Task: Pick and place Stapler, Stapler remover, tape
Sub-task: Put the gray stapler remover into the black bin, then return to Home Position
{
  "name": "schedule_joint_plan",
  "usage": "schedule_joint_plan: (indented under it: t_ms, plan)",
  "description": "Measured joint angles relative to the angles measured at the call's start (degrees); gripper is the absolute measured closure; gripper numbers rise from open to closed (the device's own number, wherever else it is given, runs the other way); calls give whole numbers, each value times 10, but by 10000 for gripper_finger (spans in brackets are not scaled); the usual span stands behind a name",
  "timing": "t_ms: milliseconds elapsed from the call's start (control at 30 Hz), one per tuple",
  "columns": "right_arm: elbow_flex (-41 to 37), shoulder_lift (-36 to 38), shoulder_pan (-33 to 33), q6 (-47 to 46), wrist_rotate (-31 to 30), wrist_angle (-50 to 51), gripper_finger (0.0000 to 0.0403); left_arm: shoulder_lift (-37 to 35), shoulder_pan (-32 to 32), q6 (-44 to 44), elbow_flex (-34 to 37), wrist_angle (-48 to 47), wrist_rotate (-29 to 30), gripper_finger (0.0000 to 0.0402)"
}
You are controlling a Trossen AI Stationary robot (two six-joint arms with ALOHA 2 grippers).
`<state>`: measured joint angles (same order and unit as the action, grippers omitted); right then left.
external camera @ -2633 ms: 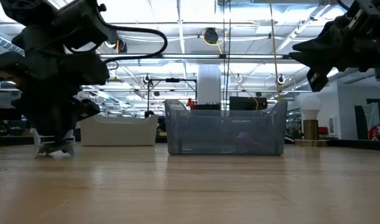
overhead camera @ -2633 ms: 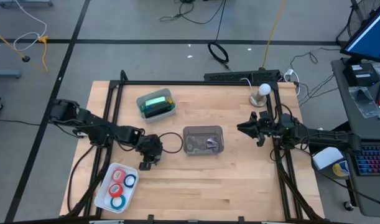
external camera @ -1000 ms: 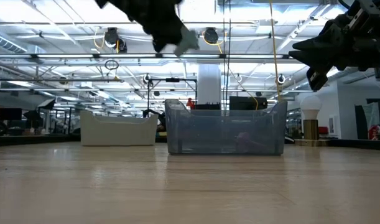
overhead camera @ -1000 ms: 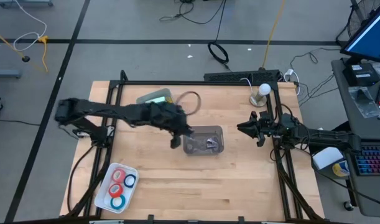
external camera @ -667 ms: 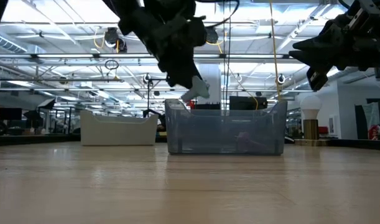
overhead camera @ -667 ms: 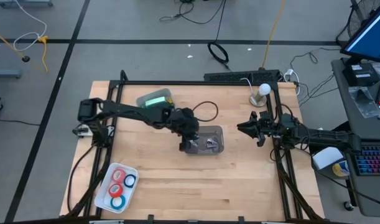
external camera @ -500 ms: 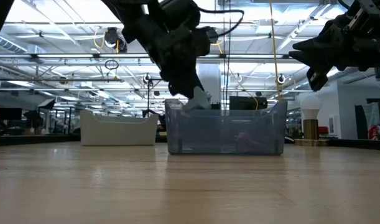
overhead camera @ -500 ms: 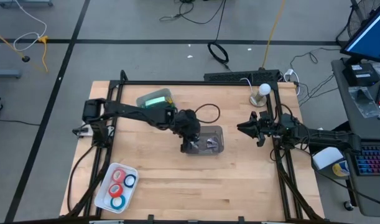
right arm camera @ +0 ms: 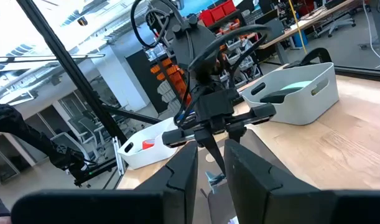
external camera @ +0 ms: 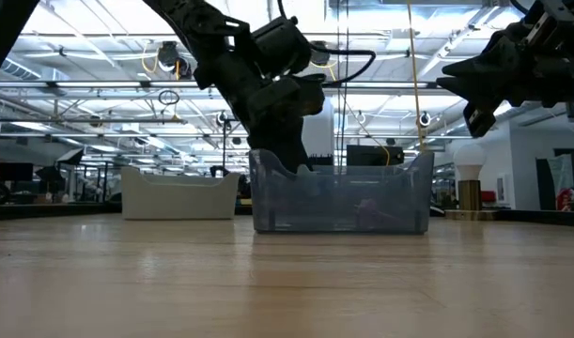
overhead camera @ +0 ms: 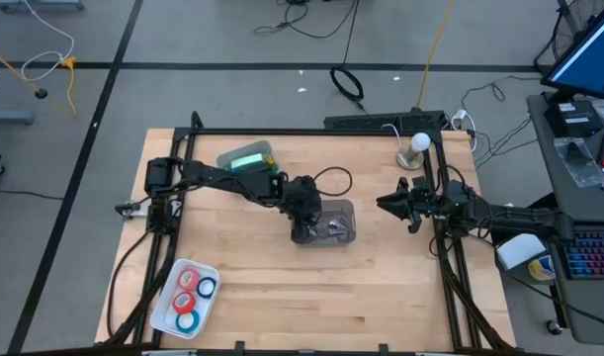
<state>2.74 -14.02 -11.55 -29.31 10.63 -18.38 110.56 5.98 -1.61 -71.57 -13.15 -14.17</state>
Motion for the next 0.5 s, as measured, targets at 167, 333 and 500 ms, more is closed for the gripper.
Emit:
schedule_joint_plan:
  t_ms: [167,333,500]
  plan:
    - [0,0,0,0,0,0,332,0,0,2,0,4,-1,332]
    - [0,0,0,0,0,0,332,0,0,2,0,12,3,318]
    - [0,0,0,1,0,0,332,0,0,2,0,11,5,317]
